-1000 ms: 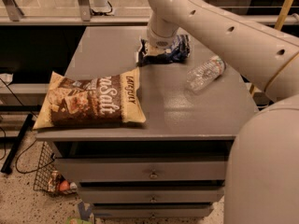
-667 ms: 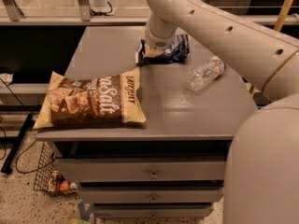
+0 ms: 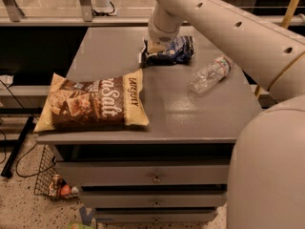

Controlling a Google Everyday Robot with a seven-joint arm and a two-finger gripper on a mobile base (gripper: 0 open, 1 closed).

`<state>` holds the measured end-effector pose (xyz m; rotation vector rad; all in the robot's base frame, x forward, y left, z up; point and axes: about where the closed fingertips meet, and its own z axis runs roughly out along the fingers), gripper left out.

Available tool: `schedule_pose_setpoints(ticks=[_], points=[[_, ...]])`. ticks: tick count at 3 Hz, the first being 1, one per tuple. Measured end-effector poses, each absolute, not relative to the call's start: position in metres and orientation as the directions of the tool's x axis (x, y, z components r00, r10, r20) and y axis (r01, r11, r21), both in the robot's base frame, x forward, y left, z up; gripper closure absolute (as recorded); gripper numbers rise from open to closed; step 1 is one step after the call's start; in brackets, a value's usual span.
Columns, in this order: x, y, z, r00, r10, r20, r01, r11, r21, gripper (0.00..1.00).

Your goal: Move blue chip bag near brown chip bag

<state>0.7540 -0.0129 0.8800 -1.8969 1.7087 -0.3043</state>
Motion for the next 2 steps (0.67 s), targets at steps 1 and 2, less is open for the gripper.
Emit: schedule_pose_setpoints(ticks=[1, 2], points=[[0.7552, -0.0108, 0.8821, 0.170, -0.964, -0.204, -0.843, -0.035, -0.536, 0.61], [0.7553, -0.0091, 0.8811, 0.175, -0.963, -0.204, -0.849, -0.043, -0.526, 0.39]])
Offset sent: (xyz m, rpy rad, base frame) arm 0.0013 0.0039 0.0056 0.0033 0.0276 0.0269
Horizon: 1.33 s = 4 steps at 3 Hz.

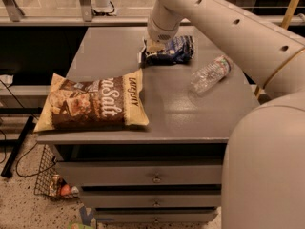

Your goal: Move blue chip bag near brown chip bag

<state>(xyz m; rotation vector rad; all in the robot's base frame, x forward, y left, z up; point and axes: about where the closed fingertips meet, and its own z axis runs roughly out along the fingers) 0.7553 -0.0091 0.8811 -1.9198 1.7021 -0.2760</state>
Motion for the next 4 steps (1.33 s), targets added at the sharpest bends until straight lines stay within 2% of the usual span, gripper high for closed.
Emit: schedule_pose_setpoints(ticks=[1, 2, 4], points=[[0.755, -0.008, 0.880, 0.179, -0.963, -0.201, -0.854, -0.050, -0.518, 0.16], [0.754, -0.006, 0.875, 0.181, -0.963, -0.198, -0.862, -0.059, -0.504, 0.00], [0.768, -0.016, 0.847, 0.126, -0.967, -0.223, -0.898, -0.016, -0.439, 0.00]])
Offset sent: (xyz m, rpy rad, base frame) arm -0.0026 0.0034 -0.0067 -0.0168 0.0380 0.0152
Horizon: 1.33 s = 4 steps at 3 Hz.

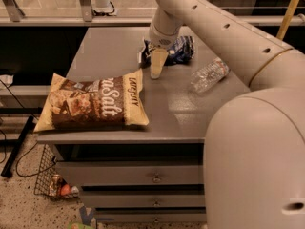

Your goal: Move blue chip bag near brown chip bag

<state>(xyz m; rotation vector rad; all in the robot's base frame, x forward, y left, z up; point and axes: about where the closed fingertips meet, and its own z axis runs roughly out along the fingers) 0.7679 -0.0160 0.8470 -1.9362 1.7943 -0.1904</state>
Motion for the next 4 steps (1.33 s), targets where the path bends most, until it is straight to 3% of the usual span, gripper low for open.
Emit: schedule_pose_setpoints(ticks=[1, 4], points=[[0.771, -0.017, 0.840, 0.114, -0.968, -0.225, -0.908, -0.009, -0.420, 0.17], [0.775, -0.018, 0.836, 0.107, -0.967, -0.230, -0.916, -0.006, -0.401, 0.88]])
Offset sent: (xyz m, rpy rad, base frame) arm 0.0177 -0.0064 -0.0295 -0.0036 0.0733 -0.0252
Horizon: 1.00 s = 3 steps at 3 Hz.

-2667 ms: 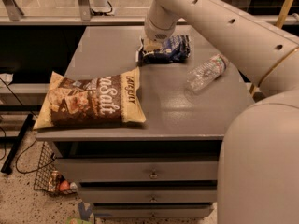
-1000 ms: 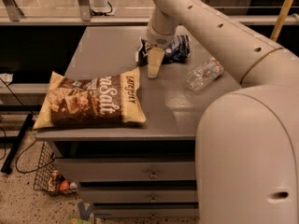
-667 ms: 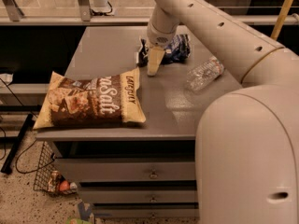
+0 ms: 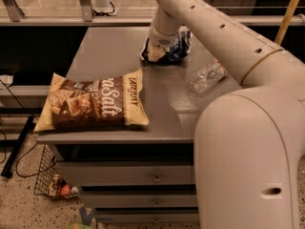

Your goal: Move blue chip bag near brown chip bag

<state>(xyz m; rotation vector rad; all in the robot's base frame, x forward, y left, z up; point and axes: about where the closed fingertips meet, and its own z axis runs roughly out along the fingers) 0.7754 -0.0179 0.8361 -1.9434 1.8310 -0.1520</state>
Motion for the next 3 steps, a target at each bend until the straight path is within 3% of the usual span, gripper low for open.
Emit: schedule_pose_setpoints(ticks=[1, 2, 3], points=[[0.776, -0.018, 0.838, 0.107, -0.967, -0.232, -0.916, -0.005, -0.401, 1.00], [0.776, -0.018, 0.838, 0.107, -0.967, -0.232, -0.916, -0.005, -0.401, 1.00], [0.769, -0.008, 0.901, 0.194, -0.928, -0.317, -0.866, -0.010, -0.501, 1.00]])
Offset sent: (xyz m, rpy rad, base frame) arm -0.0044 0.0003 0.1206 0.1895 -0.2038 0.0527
